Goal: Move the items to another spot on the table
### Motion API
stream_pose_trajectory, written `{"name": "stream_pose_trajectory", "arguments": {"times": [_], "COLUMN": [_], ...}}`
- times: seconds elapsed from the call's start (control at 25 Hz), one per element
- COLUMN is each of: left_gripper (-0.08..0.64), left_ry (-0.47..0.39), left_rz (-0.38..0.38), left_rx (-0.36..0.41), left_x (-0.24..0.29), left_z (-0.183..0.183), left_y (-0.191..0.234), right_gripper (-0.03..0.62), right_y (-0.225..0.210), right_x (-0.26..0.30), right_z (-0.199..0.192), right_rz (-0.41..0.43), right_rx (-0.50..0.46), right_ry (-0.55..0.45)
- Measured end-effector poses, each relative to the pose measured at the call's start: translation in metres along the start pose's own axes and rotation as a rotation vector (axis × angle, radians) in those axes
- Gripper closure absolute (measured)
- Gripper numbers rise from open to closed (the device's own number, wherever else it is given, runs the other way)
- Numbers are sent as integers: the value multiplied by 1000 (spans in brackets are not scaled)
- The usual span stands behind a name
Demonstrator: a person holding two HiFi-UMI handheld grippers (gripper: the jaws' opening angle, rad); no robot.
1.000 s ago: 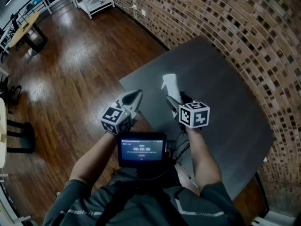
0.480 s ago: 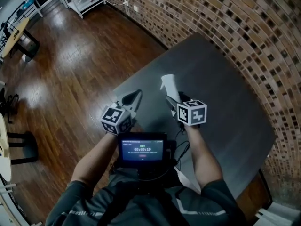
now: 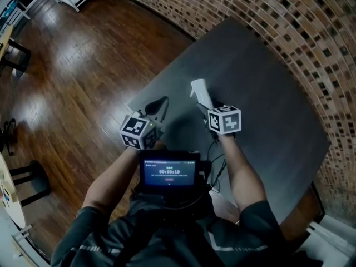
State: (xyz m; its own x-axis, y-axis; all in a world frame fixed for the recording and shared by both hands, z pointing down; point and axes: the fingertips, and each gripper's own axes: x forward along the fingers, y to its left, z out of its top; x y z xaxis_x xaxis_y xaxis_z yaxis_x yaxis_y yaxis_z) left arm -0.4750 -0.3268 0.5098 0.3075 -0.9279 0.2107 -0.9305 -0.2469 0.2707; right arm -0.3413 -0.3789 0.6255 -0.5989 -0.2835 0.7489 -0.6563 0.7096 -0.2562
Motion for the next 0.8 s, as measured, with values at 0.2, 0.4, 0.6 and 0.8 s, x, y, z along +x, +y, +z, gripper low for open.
{"name": "stream_pose_trajectory", "arguments": {"times": [0.2, 0.4, 0.6, 0.8], "left_gripper": [566, 566, 566, 566], "left_ry": [50, 68, 84, 95], "left_rz": [-14, -36, -45, -65], "left_rx": [-24, -35, -45, -44], "left_x": [17, 27, 31, 36], "left_z": [-21, -37, -46, -49], "left_y": [15, 22, 28, 33], "right_gripper": [319, 318, 318, 316], "right_y": [-12, -23, -26, -25], "right_x": [31, 51, 54, 55], "right_z": [-12, -21, -19, -17], "right_rz": [4, -6, -9, -12], "right_rx": [19, 47, 68, 104], "right_ry": [43, 59, 28, 51]}}
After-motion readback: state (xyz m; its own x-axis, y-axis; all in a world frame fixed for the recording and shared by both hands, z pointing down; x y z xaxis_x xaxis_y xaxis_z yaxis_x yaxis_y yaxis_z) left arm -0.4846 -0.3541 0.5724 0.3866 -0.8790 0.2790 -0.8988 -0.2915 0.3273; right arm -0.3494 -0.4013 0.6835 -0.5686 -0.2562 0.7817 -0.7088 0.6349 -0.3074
